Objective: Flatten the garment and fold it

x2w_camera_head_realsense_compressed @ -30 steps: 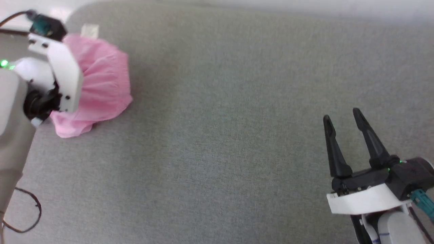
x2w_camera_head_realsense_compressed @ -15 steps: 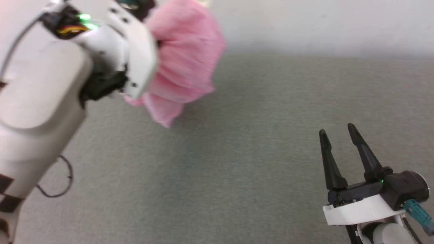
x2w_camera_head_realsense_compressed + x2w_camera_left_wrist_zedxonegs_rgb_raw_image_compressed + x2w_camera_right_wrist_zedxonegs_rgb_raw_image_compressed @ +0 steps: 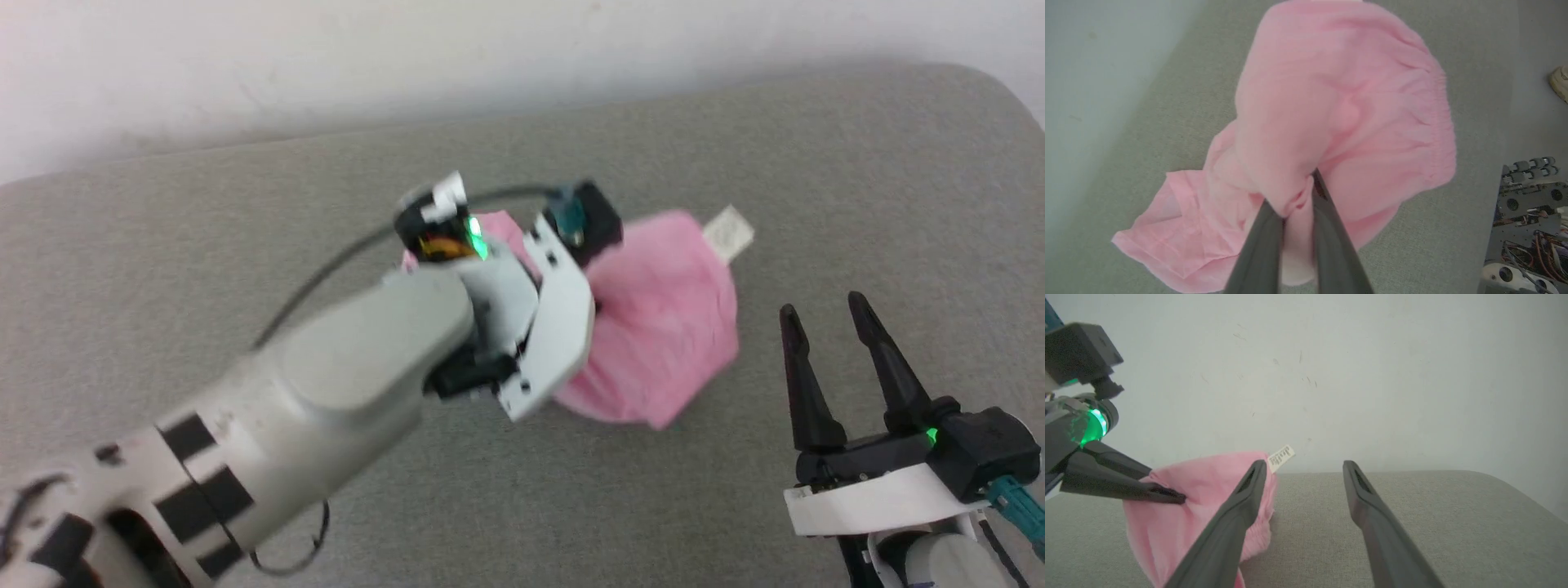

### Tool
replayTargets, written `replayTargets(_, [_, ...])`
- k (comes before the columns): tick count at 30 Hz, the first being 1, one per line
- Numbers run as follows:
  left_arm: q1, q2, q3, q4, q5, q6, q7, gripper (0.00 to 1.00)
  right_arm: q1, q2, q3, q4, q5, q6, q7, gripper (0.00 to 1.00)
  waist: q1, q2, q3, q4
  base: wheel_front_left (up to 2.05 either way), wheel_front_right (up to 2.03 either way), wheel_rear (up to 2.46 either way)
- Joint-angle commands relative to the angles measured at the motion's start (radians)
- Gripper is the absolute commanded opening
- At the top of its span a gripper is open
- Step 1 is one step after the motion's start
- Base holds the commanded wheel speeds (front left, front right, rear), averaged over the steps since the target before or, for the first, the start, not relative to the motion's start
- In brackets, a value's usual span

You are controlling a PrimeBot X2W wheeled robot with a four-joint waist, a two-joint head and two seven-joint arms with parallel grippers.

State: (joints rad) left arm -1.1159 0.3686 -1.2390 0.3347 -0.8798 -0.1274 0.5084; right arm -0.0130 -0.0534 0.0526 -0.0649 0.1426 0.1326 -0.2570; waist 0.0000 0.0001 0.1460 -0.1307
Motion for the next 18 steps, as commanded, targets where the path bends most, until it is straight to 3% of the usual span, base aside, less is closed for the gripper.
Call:
replayTargets(1, [0.047, -0.012, -0.020, 0.022, 0.002, -0.003, -0.011, 0.00, -0.010, 0.003, 0.005, -0.005, 0.008, -0.002, -0.005, 1.00, 0.0000, -0.0001, 0.046, -0.053, 0.00, 0.00, 0.00])
replayTargets(4, [0.142, -0.053, -0.037, 0.064, -0.017, -0.003, -0.020, 0.00, -0.013, 0.003, 0.005, -0.007, 0.013, -0.002, -0.005, 1.00, 0.0000, -0.0001, 0.055, -0.056, 0.00, 0.00, 0.00])
replayTargets(7, [0.232, -0.079, -0.040, 0.080, 0.029, -0.003, 0.019, 0.00, -0.014, 0.003, 0.002, -0.007, 0.011, -0.002, -0.005, 1.00, 0.0000, -0.0001, 0.060, -0.048, 0.00, 0.00, 0.00])
replayTargets(12, [0.336, -0.083, -0.041, 0.073, 0.105, -0.003, 0.084, 0.00, -0.020, 0.003, 0.001, -0.004, -0.001, -0.002, -0.005, 1.00, 0.0000, -0.0001, 0.052, -0.022, 0.00, 0.00, 0.00])
replayTargets(13, [0.341, -0.083, -0.041, 0.079, 0.110, -0.003, 0.060, 0.08, -0.019, 0.003, 0.001, -0.004, -0.003, -0.002, -0.005, 1.00, 0.0000, -0.0001, 0.048, -0.015, 0.00, 0.00, 0.00])
replayTargets(14, [0.342, -0.086, -0.041, 0.090, 0.109, -0.003, 0.029, 1.00, -0.019, 0.003, 0.001, -0.004, -0.004, -0.002, -0.005, 1.00, 0.0000, -0.0001, 0.043, -0.008, 0.00, 0.00, 0.00])
replayTargets(18, [0.305, -0.105, -0.041, 0.120, 0.115, -0.003, -0.143, 1.00, -0.004, 0.003, 0.002, -0.003, -0.007, -0.002, -0.005, 1.00, 0.0000, -0.0001, 0.010, 0.020, 0.00, 0.00, 0.00])
